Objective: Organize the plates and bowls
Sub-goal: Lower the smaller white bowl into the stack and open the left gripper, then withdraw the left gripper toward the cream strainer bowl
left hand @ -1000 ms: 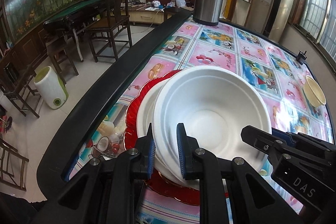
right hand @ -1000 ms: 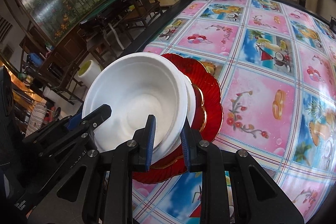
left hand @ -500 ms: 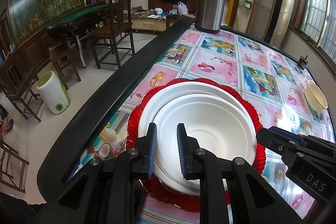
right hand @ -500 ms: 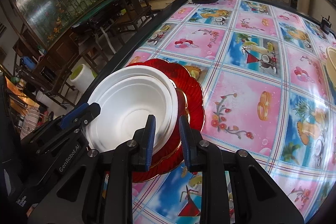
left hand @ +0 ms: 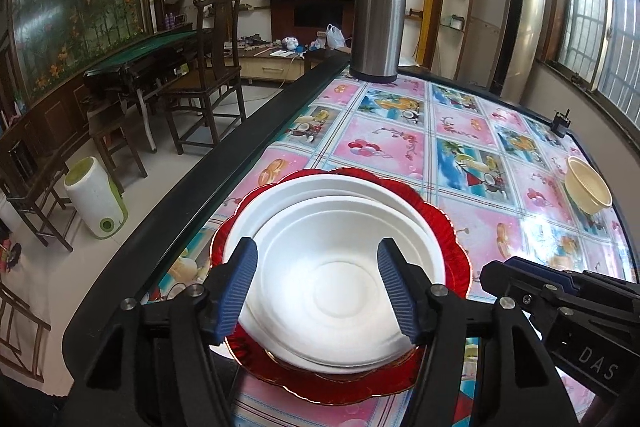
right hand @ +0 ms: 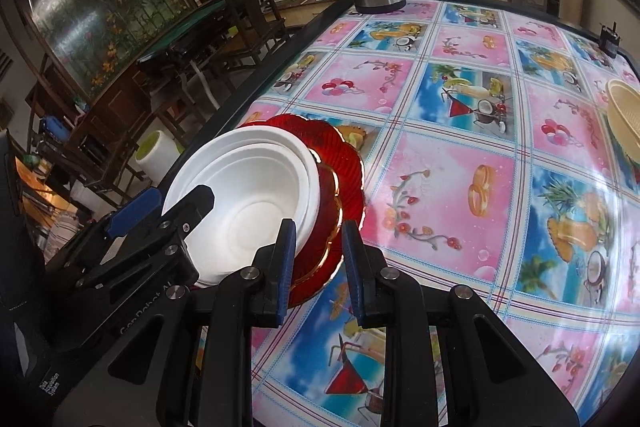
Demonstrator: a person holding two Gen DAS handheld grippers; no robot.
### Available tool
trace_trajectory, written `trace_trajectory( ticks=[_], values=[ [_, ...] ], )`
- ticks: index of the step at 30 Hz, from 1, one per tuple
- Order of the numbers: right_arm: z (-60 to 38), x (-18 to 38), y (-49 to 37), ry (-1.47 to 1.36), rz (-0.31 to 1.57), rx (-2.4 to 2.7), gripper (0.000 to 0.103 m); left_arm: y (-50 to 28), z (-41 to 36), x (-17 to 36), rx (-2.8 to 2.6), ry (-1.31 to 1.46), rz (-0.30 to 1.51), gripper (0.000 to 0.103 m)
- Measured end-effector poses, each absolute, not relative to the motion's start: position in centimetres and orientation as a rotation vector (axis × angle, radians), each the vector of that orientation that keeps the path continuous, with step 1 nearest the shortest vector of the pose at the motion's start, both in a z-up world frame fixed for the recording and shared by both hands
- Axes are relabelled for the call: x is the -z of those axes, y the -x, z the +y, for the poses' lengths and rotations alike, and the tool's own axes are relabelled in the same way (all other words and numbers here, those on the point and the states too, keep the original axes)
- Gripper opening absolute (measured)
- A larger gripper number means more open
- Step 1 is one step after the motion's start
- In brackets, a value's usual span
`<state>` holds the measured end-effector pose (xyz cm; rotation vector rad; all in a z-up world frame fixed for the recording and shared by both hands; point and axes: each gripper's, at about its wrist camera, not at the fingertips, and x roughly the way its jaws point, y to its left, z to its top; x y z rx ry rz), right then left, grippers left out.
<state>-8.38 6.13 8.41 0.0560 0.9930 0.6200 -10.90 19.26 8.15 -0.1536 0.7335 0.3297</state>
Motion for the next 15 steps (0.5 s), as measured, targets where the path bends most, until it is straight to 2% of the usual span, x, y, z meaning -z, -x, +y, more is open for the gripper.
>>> trace_trajectory(
  ticks=[8, 10, 12, 15],
  values=[
    [1.1, -8.7, 8.0, -0.103, 0.976, -0.539, 0.024, 9.5, 15.3, -8.6, -0.256, 0.119, 0.717, 0.063],
    [-0.2, -8.8, 7.9, -0.115, 0.973, -0.520, 0.028, 9.2, 14.2, -8.7, -0.236, 0.110, 0.716, 0.063],
    [-1.6, -9.1, 7.7, -0.127, 0.967, -0.501, 0.037, 8.8, 13.0, -8.7, -0.213, 0.102, 0.719, 0.063],
    [-3.3, -9.3, 7.5, -0.140, 0.961, -0.479, 0.037, 8.3, 11.4, -8.7, -0.187, 0.093, 0.713, 0.063]
  ],
)
